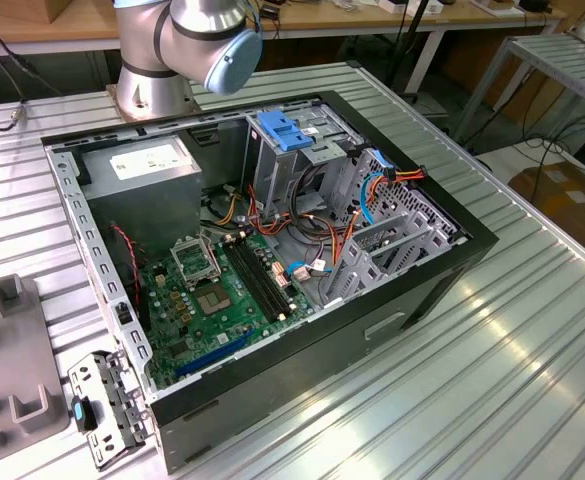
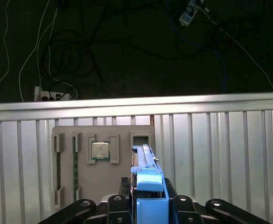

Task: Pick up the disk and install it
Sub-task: 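Pick up the disk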

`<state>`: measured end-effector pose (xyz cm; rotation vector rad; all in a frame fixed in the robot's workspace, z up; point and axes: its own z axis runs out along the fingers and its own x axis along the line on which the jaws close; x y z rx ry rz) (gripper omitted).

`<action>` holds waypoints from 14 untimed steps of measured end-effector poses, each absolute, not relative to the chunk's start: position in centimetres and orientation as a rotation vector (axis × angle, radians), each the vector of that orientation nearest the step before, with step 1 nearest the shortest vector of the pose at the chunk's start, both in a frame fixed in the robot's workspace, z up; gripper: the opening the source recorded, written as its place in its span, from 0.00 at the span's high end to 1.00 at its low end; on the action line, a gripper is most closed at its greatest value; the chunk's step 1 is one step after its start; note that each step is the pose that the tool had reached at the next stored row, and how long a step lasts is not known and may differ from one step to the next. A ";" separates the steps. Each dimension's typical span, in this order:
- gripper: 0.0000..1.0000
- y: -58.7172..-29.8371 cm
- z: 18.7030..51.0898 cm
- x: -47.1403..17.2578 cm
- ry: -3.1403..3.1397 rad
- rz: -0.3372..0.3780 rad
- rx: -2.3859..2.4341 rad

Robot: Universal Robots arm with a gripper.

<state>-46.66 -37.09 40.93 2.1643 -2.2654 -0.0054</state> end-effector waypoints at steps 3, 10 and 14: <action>0.63 -37.1 41.4 -46.7 -2.266 -0.005 2.164; 0.63 -37.1 42.6 -46.7 -2.265 -0.005 2.164; 0.63 -37.1 43.1 -46.7 -2.265 -0.005 2.164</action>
